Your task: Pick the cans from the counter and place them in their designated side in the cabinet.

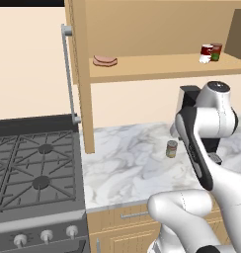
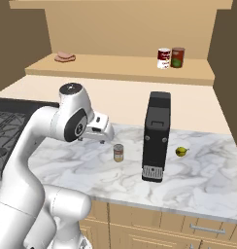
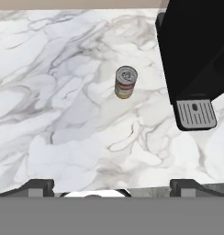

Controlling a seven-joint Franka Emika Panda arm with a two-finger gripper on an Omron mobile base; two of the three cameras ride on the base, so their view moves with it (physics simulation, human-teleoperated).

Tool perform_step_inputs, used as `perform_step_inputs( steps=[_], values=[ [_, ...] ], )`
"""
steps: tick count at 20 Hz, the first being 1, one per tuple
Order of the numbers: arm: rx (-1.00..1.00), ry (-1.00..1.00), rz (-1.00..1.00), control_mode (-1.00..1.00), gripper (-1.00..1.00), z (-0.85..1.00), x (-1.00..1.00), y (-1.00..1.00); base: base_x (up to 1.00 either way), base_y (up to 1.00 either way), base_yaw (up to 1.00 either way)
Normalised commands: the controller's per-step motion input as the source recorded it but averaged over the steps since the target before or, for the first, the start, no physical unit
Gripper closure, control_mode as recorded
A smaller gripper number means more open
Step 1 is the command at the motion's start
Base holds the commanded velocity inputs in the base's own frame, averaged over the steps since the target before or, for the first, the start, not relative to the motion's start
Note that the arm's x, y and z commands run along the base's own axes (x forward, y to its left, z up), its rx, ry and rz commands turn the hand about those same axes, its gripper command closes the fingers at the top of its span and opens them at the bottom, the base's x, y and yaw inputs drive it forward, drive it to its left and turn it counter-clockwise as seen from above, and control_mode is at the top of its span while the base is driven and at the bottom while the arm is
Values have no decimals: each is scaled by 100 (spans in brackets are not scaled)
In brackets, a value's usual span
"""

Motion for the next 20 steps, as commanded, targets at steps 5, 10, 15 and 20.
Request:
perform_step_inputs(
  steps=[5,10,15,20],
  values=[
    [-1,-1,1,-100,-100,-11,18,-3,0,0,0],
    [0,-2,1,-100,-100,-11,17,-7,0,0,0],
    [0,0,1,-100,-100,-14,16,-6,0,0,0],
    [0,0,1,-100,-100,-18,19,-4,0,0,0]
  ],
)
